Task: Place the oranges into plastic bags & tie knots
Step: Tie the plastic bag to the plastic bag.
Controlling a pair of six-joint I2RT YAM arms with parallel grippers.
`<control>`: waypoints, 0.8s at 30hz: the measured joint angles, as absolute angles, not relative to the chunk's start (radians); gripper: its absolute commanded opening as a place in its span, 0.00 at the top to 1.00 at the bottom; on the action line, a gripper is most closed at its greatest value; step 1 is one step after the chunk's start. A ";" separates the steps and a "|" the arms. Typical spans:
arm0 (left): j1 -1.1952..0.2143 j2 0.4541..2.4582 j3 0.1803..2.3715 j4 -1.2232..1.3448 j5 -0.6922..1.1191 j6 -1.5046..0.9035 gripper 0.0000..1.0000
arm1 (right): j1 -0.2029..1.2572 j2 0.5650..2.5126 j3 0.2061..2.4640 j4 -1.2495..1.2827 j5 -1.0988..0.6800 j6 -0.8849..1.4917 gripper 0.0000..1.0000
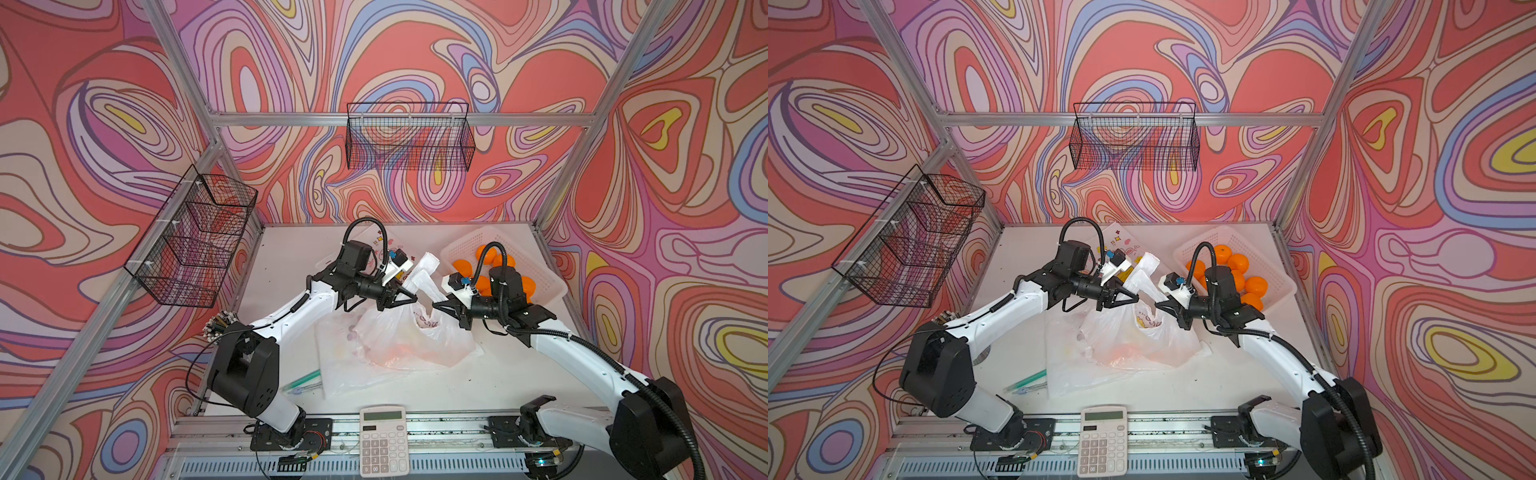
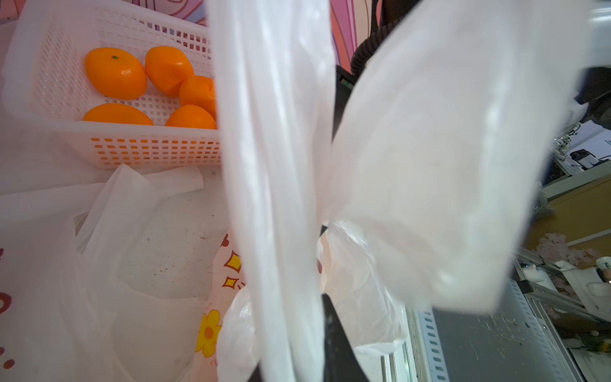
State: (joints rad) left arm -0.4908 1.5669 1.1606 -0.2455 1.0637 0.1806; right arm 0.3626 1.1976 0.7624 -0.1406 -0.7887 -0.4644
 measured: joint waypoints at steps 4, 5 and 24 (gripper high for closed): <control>-0.500 1.568 1.165 -0.251 1.077 0.187 0.74 | 0.371 1.225 0.806 -0.170 -0.769 -0.500 1.00; -0.504 1.568 1.165 -0.251 1.078 0.188 0.73 | 0.374 1.233 0.816 -0.176 -0.765 -0.507 1.00; -0.530 1.573 1.184 -0.220 1.104 0.175 0.82 | 0.429 1.307 0.868 -0.250 -0.745 -0.566 1.00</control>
